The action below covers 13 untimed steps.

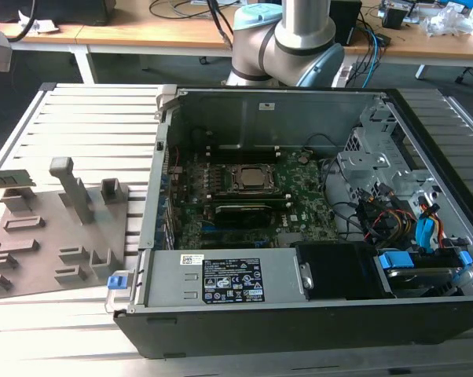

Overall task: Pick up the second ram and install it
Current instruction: 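Pick up the second ram and move it above second insertion slot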

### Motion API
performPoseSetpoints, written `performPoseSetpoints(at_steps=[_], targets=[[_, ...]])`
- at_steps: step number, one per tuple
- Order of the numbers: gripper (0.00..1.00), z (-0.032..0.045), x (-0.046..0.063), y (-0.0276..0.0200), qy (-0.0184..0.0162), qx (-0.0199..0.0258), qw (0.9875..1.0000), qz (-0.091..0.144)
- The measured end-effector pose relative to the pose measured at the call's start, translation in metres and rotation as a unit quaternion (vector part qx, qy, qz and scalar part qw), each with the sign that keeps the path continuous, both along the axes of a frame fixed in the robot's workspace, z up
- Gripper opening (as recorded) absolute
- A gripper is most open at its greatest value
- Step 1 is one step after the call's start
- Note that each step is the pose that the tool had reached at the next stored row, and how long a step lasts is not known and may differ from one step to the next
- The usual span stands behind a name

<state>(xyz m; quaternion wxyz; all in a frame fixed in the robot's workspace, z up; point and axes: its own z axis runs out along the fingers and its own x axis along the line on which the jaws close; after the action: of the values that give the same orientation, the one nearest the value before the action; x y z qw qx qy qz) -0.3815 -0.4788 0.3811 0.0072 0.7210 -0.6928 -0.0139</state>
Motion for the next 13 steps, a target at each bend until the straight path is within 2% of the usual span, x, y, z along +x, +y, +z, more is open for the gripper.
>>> performPoseSetpoints(at_steps=[13], targets=[[0.14,0.0199,0.0,0.0,0.0,0.0,1.0,0.0]])
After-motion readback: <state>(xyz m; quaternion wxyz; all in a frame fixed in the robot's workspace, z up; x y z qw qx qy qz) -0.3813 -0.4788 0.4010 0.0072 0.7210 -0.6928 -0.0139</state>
